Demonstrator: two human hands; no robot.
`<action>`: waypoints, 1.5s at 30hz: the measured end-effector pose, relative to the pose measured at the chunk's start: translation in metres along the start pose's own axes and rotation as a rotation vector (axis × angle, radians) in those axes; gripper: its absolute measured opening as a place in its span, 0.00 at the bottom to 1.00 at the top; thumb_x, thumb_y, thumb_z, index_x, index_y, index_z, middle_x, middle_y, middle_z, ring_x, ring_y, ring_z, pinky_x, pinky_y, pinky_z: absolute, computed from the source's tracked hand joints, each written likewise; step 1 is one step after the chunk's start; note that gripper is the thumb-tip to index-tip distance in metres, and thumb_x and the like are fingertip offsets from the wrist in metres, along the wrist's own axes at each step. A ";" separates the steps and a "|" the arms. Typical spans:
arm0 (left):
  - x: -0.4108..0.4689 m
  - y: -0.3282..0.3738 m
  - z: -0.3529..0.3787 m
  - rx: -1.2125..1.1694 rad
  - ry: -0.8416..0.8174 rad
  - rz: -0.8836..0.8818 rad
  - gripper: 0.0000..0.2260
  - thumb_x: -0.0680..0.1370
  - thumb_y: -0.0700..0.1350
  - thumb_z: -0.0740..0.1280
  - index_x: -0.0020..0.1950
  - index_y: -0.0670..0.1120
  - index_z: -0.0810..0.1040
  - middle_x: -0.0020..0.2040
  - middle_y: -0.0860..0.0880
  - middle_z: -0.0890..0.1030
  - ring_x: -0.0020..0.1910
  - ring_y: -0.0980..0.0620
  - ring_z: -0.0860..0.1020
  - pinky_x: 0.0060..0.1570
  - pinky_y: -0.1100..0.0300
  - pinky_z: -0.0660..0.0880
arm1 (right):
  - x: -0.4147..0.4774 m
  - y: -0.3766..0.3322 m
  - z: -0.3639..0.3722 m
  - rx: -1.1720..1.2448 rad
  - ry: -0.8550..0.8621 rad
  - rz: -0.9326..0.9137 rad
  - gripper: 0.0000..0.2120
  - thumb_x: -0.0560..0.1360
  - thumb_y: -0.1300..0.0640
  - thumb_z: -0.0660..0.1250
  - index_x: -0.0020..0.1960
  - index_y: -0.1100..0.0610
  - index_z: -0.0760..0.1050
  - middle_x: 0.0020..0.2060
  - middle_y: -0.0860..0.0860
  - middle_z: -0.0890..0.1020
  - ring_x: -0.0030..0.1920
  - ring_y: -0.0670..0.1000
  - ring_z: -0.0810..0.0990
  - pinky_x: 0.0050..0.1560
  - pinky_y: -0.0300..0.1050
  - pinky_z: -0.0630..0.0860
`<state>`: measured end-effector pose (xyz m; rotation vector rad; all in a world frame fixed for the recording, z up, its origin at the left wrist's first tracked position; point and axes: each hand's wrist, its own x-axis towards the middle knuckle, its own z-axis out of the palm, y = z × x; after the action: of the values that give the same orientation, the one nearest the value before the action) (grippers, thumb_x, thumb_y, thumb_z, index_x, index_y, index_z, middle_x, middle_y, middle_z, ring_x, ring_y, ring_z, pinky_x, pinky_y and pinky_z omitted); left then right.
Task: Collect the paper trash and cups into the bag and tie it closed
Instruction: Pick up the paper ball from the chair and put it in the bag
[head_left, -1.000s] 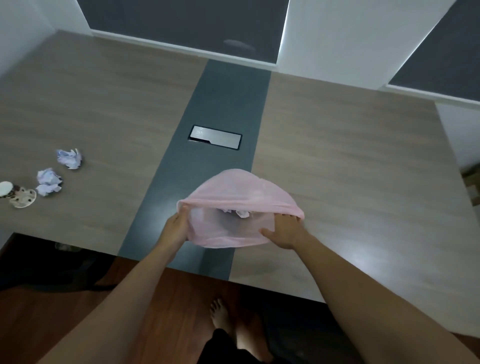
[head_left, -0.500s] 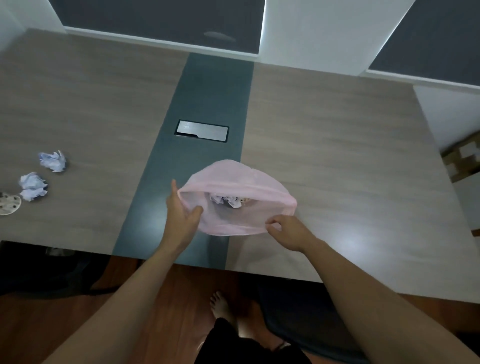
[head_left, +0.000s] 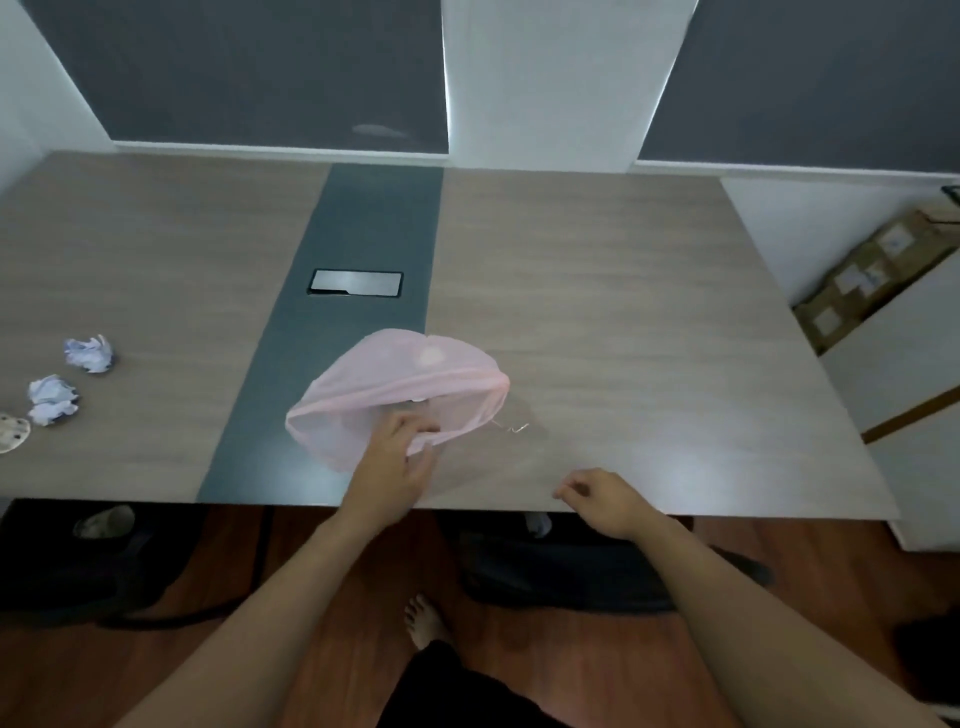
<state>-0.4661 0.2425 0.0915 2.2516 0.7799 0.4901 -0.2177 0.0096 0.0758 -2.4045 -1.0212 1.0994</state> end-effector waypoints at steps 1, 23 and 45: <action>-0.011 0.008 0.012 0.012 -0.143 0.010 0.12 0.84 0.47 0.67 0.67 0.50 0.82 0.67 0.51 0.78 0.69 0.50 0.75 0.75 0.48 0.71 | -0.012 0.009 0.002 0.022 0.004 0.003 0.18 0.88 0.47 0.67 0.55 0.61 0.87 0.51 0.59 0.88 0.54 0.58 0.85 0.53 0.47 0.78; -0.103 0.074 0.123 0.759 -0.928 0.028 0.35 0.86 0.46 0.64 0.90 0.53 0.53 0.89 0.49 0.58 0.87 0.45 0.61 0.86 0.46 0.56 | -0.102 0.062 0.100 -0.440 0.118 0.245 0.25 0.88 0.57 0.61 0.85 0.49 0.66 0.84 0.55 0.68 0.86 0.63 0.60 0.82 0.61 0.60; -0.147 0.043 0.086 0.736 -0.839 0.181 0.25 0.79 0.60 0.72 0.77 0.60 0.80 0.66 0.51 0.87 0.61 0.48 0.84 0.60 0.52 0.83 | -0.161 0.052 0.182 -0.586 0.288 0.334 0.21 0.88 0.57 0.59 0.78 0.44 0.74 0.68 0.50 0.82 0.72 0.57 0.77 0.73 0.58 0.65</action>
<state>-0.5130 0.0796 0.0462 2.8331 0.3194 -0.7732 -0.4025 -0.1447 0.0139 -3.1742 -0.9592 0.5501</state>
